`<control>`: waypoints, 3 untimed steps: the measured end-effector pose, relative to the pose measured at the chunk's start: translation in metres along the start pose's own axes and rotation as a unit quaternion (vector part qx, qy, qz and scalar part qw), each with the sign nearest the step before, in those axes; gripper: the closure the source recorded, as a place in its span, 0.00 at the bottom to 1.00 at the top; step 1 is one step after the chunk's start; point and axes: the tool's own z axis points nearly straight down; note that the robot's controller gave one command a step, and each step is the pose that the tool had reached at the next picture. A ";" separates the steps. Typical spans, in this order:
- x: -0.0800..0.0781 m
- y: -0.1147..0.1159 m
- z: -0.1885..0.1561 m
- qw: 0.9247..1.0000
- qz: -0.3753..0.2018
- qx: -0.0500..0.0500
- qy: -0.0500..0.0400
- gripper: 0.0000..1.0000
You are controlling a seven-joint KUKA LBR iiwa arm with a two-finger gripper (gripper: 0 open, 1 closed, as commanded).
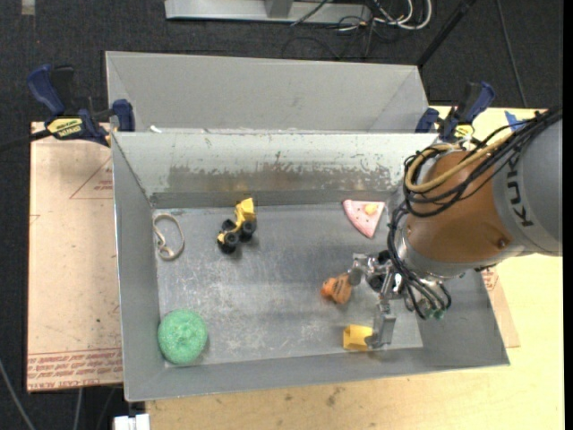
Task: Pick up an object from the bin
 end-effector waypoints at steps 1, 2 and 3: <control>0.001 -0.008 0.039 1.000 -0.022 0.000 0.000 0.00; -0.001 -0.004 0.051 1.000 -0.030 0.000 0.010 0.00; -0.019 0.019 0.041 0.987 0.163 0.001 -0.007 1.00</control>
Offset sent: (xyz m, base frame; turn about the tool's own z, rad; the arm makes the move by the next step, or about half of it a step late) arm 0.0067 0.0040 -0.0449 -0.0725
